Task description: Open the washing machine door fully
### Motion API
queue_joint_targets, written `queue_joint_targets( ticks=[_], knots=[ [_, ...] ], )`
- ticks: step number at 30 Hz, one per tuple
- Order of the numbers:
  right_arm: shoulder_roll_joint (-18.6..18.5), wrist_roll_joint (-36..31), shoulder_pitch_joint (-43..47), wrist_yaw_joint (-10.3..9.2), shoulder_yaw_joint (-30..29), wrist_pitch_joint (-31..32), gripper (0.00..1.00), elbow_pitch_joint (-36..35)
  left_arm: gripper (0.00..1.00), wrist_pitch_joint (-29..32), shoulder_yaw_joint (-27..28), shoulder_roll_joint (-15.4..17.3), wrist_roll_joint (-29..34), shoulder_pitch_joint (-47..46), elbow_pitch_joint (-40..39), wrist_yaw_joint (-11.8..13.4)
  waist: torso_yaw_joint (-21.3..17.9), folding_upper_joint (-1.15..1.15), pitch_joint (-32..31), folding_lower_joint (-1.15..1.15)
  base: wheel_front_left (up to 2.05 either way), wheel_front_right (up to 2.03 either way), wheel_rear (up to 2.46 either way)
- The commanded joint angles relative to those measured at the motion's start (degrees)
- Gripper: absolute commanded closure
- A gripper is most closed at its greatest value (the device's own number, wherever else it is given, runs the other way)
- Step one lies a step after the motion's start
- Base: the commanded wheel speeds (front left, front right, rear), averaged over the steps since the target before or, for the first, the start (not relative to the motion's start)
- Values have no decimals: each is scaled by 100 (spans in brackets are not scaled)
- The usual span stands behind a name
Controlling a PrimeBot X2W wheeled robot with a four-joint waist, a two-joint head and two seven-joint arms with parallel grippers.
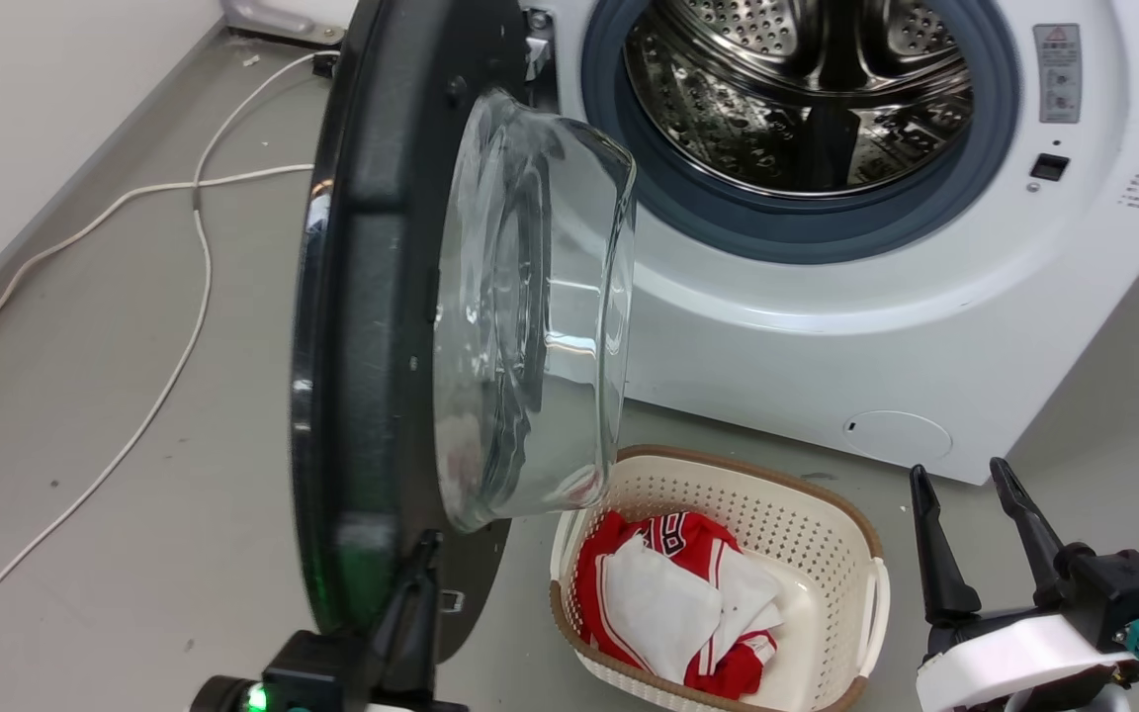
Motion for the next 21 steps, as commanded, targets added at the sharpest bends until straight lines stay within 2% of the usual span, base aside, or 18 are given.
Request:
queue_joint_targets(
  ticks=[1, 12, 21],
  knots=[
    [11, -2, -3, -4, 3, 5, 0, -30, 100, -49, 146, 68, -35, 44, 87, 64, 89, 0, 40, 0, 0, 0, 0],
    [11, -79, -176, -4, 14, 60, 0, -98, 100, -398, 1124, 352, -378, -324, 664, 297, 219, 0, 344, 0, 0, 0, 0],
    [9, -154, -321, -4, -13, 101, 0, -152, 100, -967, 2183, 676, -1083, -951, 1610, 71, 149, 0, 642, 0, 0, 0, 0]
  ],
)
